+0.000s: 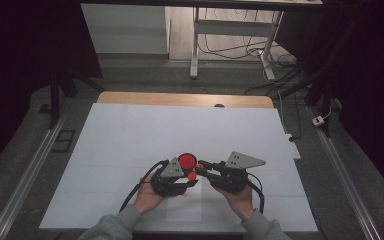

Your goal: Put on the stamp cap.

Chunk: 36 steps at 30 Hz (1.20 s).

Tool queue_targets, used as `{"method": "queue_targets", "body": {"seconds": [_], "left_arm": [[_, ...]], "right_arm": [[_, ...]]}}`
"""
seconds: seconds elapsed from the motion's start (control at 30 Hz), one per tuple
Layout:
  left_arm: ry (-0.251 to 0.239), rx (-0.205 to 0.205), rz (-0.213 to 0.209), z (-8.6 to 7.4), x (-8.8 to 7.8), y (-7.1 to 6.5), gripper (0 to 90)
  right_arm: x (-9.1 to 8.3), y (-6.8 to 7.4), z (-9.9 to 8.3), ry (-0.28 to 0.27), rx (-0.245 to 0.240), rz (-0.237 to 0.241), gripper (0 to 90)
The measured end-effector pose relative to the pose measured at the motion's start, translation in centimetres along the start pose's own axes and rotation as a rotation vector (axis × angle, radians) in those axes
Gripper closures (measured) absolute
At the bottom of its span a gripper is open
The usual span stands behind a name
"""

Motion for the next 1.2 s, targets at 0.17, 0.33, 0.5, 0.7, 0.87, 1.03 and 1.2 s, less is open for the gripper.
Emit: {"method": "queue_targets", "body": {"seconds": [0.17, 0.33, 0.5, 0.7, 0.87, 1.03, 1.2], "left_arm": [[-0.005, 0.004, 0.004, 0.07, -0.06, -0.01, 64.9], [-0.007, 0.003, 0.006, 0.07, -0.10, 0.00, 64.9], [-0.009, 0.007, 0.007, 0.09, -0.11, -0.05, 64.9], [-0.011, 0.016, 0.006, 0.13, -0.16, -0.11, 64.9], [-0.012, 0.015, 0.006, 0.14, -0.16, -0.16, 64.9], [-0.014, 0.014, 0.005, 0.16, -0.19, -0.19, 64.9], [-0.014, 0.015, 0.003, 0.16, -0.17, -0.22, 64.9]], "right_arm": [[0.26, 0.12, -0.22, 0.010, 0.000, 0.009, 72.1], [0.45, 0.19, -0.39, 0.017, -0.001, 0.016, 72.2], [0.66, 0.30, -0.57, 0.027, 0.001, 0.022, 72.2], [0.85, 0.43, -0.72, 0.034, 0.001, 0.027, 72.1], [0.90, 0.44, -0.79, 0.036, 0.000, 0.029, 72.1], [0.98, 0.49, -0.87, 0.039, 0.000, 0.030, 72.1], [1.03, 0.49, -0.92, 0.040, 0.002, 0.030, 72.1]]}}
Point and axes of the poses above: each handheld gripper's, and its own axes: x roughly forward along the jaws, z roughly out of its top, y roughly to its left, the point moved 2 cm from there along x, roughly forward along the jaws, and after that the axes turned 3 degrees about -y, right-handed, at the moved point
